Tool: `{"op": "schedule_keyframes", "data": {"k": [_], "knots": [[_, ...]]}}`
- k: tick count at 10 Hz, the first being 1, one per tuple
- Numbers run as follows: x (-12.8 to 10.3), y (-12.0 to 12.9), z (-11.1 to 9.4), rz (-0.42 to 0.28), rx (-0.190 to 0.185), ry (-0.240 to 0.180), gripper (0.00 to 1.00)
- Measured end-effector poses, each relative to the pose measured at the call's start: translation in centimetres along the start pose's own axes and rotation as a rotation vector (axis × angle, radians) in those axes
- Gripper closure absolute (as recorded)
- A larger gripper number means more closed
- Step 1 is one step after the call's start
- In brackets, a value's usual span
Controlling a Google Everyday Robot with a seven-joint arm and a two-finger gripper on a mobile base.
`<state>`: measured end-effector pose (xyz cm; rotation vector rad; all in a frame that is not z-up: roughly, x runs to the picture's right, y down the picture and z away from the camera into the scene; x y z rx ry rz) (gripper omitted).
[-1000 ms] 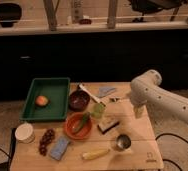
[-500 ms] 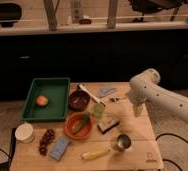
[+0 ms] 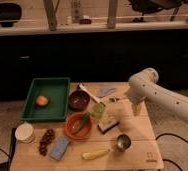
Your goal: Place fork in metal cup
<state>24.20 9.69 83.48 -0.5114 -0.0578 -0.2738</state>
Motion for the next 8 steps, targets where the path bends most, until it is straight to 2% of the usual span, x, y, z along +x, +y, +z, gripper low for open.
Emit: {"op": "schedule_keyframes", "data": {"k": [8], "knots": [[-0.3,-2.2,1.8,0.001,-0.018,-0.032,0.20]]}}
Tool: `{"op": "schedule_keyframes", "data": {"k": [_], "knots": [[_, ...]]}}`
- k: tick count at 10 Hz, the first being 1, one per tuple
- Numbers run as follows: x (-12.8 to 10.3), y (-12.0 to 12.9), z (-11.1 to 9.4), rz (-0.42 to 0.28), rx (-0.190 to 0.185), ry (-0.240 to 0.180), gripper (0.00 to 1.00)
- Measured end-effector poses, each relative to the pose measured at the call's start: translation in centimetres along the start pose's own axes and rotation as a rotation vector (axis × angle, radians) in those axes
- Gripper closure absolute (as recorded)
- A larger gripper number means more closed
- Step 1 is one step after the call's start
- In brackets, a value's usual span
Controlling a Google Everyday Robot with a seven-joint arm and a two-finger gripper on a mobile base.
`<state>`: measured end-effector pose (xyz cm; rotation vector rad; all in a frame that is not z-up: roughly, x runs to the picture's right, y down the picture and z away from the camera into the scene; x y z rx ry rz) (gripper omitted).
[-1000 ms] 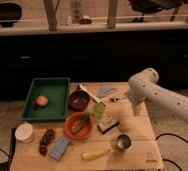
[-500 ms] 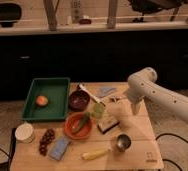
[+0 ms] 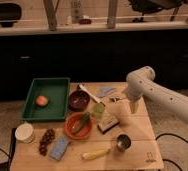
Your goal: Place fork in metal cup
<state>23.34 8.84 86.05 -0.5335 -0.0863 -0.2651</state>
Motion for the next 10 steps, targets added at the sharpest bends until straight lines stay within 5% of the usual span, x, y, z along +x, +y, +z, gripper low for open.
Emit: {"op": "schedule_keyframes", "data": {"k": [10], "knots": [[0.0,-2.1,2.6,0.037,-0.036,-0.048,0.20]]}}
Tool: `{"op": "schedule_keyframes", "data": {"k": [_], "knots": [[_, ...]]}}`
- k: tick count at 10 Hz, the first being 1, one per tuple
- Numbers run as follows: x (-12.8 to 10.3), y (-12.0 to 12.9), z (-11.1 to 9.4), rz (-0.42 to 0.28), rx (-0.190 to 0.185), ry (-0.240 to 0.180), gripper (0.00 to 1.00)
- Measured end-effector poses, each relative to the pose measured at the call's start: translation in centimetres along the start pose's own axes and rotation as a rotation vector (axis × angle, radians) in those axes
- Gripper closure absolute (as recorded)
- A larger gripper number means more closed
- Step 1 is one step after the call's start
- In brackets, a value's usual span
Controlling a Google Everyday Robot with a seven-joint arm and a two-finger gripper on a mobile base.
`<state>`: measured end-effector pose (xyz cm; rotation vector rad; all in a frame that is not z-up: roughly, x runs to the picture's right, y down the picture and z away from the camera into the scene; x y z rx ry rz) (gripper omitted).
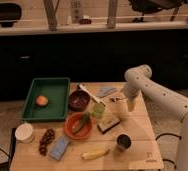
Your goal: Place fork in metal cup
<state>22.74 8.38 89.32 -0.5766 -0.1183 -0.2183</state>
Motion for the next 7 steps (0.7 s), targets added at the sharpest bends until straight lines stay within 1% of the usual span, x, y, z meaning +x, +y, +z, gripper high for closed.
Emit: {"op": "schedule_keyframes", "data": {"k": [2,7], "knots": [[-0.2,-0.4,0.6,0.002,-0.008,-0.008,0.20],[0.2,-1.1,1.9,0.028,-0.021,-0.026,0.20]]}}
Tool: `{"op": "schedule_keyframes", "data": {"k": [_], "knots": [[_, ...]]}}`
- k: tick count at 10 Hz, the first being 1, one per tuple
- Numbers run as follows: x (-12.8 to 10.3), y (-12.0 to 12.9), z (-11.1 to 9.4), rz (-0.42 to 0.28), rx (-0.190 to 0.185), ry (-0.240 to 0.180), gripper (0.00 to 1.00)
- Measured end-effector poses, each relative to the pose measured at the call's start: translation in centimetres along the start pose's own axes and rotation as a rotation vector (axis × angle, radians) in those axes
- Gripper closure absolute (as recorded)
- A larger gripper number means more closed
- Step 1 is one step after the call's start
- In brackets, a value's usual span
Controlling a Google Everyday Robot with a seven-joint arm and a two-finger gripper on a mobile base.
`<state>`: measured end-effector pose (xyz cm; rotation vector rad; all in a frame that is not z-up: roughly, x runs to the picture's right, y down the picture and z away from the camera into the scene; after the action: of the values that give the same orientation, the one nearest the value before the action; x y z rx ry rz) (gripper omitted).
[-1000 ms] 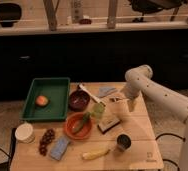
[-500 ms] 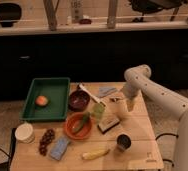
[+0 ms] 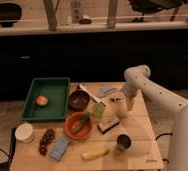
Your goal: Place fork in metal cup
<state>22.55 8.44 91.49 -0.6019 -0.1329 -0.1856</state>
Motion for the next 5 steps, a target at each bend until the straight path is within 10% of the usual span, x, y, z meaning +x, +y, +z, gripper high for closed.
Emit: {"op": "schedule_keyframes", "data": {"k": [5], "knots": [[0.72,-0.66,1.06,0.033,-0.009,-0.016,0.20]]}}
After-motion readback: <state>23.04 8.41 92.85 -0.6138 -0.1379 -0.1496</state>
